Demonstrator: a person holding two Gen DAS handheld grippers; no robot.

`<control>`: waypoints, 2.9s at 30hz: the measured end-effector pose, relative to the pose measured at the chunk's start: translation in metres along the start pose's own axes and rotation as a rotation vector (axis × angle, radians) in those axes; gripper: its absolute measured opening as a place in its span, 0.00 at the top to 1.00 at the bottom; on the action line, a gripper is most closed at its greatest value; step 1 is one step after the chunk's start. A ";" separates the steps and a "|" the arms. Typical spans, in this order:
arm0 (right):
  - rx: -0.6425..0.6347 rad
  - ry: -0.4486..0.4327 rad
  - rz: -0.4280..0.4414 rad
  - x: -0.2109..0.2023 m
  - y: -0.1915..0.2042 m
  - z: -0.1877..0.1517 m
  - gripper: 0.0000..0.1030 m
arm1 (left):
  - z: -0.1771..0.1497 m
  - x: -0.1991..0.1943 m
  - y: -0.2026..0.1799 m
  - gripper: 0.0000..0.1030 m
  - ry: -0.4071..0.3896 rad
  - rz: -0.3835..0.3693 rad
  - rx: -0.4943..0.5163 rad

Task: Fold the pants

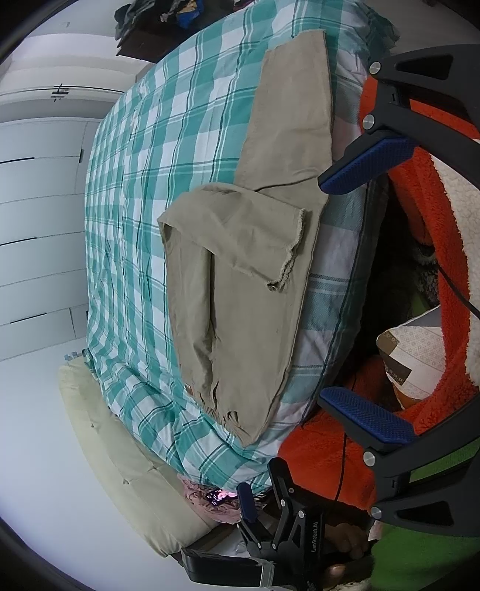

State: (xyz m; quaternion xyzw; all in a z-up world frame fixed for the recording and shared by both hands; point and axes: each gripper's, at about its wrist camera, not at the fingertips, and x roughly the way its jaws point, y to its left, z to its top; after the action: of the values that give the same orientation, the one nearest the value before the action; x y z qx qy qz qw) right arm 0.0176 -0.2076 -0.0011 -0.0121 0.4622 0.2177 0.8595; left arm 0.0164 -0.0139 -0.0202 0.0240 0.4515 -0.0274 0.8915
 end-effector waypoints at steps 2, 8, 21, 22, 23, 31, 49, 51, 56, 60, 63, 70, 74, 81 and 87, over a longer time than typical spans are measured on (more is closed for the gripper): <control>-0.002 0.002 0.001 0.001 0.001 0.000 0.00 | 0.001 0.000 0.000 0.01 0.000 0.000 0.000; -0.001 0.003 0.002 0.001 0.001 0.000 0.00 | 0.000 0.000 0.000 0.01 0.002 -0.001 0.001; -0.001 0.003 0.003 0.001 0.001 -0.001 0.00 | -0.001 0.001 -0.001 0.01 -0.003 -0.003 0.001; -0.001 0.003 0.003 0.002 0.002 -0.001 0.00 | -0.001 0.001 -0.001 0.01 -0.003 -0.004 0.001; -0.001 0.002 0.003 0.002 0.002 -0.001 0.00 | -0.001 0.001 -0.002 0.01 -0.002 -0.003 0.001; -0.001 0.003 0.002 0.002 0.002 -0.002 0.00 | -0.001 0.001 -0.003 0.01 -0.002 -0.004 0.003; 0.003 0.007 0.005 0.003 0.002 -0.003 0.00 | -0.004 0.001 -0.008 0.01 -0.004 -0.006 0.010; 0.003 0.007 0.004 0.003 0.002 -0.003 0.00 | -0.003 0.001 -0.007 0.01 -0.005 -0.007 0.010; -0.003 0.006 0.006 0.003 0.002 -0.003 0.00 | -0.004 0.001 -0.008 0.01 -0.005 -0.008 0.016; -0.004 0.008 0.007 0.003 0.003 -0.003 0.00 | -0.003 0.000 -0.008 0.01 -0.003 -0.009 0.021; -0.005 0.007 0.006 0.003 0.003 -0.002 0.00 | -0.002 -0.001 -0.008 0.01 -0.004 -0.010 0.023; -0.006 0.010 0.009 0.004 0.003 -0.002 0.00 | -0.001 -0.001 -0.008 0.01 -0.002 -0.009 0.024; -0.005 0.013 0.011 0.005 0.005 -0.003 0.00 | -0.001 -0.001 -0.008 0.01 -0.003 -0.008 0.024; -0.007 0.015 0.012 0.006 0.005 -0.003 0.00 | -0.001 -0.001 -0.008 0.01 -0.003 -0.007 0.025; -0.006 0.015 0.012 0.006 0.005 -0.003 0.00 | -0.001 -0.001 -0.008 0.01 -0.002 -0.008 0.024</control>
State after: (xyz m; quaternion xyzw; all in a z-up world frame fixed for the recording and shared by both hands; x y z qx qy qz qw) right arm 0.0160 -0.2014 -0.0069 -0.0138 0.4682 0.2243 0.8546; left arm 0.0146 -0.0218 -0.0199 0.0328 0.4502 -0.0366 0.8916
